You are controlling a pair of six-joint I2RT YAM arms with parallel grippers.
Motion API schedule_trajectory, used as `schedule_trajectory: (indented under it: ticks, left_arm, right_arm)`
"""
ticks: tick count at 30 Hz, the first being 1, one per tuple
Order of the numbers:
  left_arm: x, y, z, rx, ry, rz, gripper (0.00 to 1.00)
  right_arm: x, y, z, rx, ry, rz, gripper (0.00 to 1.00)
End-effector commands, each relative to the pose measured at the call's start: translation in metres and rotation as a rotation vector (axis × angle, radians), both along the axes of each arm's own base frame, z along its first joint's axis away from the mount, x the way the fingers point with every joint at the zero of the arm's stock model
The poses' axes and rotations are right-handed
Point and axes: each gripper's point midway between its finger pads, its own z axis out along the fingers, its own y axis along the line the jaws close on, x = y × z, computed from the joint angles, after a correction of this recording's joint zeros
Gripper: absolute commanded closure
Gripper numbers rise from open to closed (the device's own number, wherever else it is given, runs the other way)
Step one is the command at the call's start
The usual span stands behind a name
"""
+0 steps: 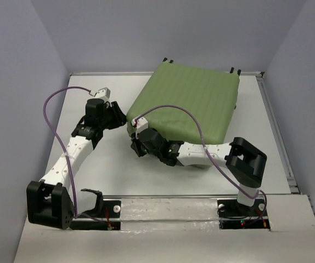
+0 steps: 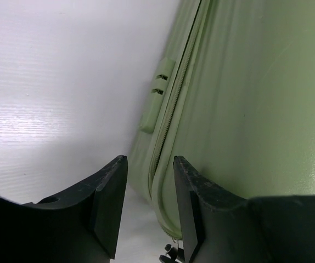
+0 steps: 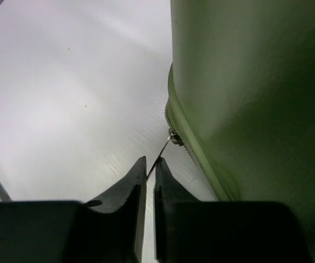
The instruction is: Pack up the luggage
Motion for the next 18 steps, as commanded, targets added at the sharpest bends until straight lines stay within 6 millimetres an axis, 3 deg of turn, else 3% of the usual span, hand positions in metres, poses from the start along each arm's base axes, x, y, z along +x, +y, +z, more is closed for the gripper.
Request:
schedule_trajectory:
  ticks: [1, 2, 3, 4, 6, 7, 8, 9, 10, 11, 12, 13, 14, 16, 17, 18]
  left_arm:
    - [-0.021, -0.029, 0.016, -0.058, -0.022, -0.144, 0.48]
    - [-0.018, -0.025, 0.018, -0.045, -0.031, -0.116, 0.48]
    - [-0.015, -0.021, 0.022, -0.036, -0.047, -0.094, 0.48]
    - [-0.011, -0.016, 0.023, -0.021, -0.057, -0.067, 0.48]
    - [-0.006, -0.015, 0.028, -0.028, -0.071, -0.051, 0.48]
    - [-0.004, -0.014, 0.031, -0.031, -0.076, -0.045, 0.48]
    - [-0.002, -0.013, 0.032, -0.031, -0.08, -0.035, 0.48]
    - [0.0, -0.014, 0.035, -0.041, -0.087, -0.03, 0.48]
    - [0.001, -0.015, 0.036, -0.047, -0.086, -0.027, 0.48]
    - [0.003, -0.014, 0.037, -0.049, -0.09, -0.018, 0.48]
    - [0.006, -0.013, 0.04, -0.049, -0.102, -0.009, 0.48]
    - [0.009, -0.011, 0.039, -0.043, -0.102, 0.008, 0.48]
    - [0.012, -0.007, 0.039, -0.042, -0.102, 0.042, 0.48]
    - [0.018, -0.006, 0.043, -0.058, -0.125, 0.063, 0.48]
    - [0.022, -0.003, 0.042, -0.066, -0.119, 0.102, 0.48]
    - [0.026, -0.001, 0.041, -0.068, -0.122, 0.12, 0.48]
  right_arm:
    - [-0.123, 0.047, 0.039, 0.206, 0.169, 0.507, 0.77]
    - [-0.124, 0.03, 0.053, 0.197, 0.168, 0.477, 0.38]
    - [-0.124, 0.014, 0.045, 0.153, 0.184, 0.441, 0.21]
    - [-0.116, 0.003, 0.05, 0.126, 0.166, 0.382, 0.1]
    - [-0.117, -0.032, 0.07, 0.072, 0.152, 0.333, 0.05]
    - [-0.116, -0.042, 0.08, 0.07, 0.132, 0.314, 0.06]
    - [-0.107, -0.058, 0.085, 0.04, 0.105, 0.247, 0.21]
    - [-0.081, -0.082, 0.114, 0.086, 0.047, 0.137, 0.35]
    - [-0.066, -0.099, 0.125, 0.101, 0.029, 0.078, 0.55]
    - [-0.048, -0.12, 0.133, 0.109, 0.015, 0.004, 0.88]
    - [-0.031, -0.15, 0.158, 0.172, -0.015, -0.087, 0.93]
    - [-0.009, -0.175, 0.167, 0.19, -0.037, -0.183, 0.93]
    - [0.032, -0.227, 0.169, 0.177, -0.068, -0.383, 0.93]
    - [0.062, -0.291, 0.179, 0.162, -0.12, -0.609, 0.93]
    - [0.084, -0.353, 0.182, 0.127, -0.159, -0.829, 0.93]
    - [0.092, -0.381, 0.18, 0.099, -0.167, -0.909, 0.93]
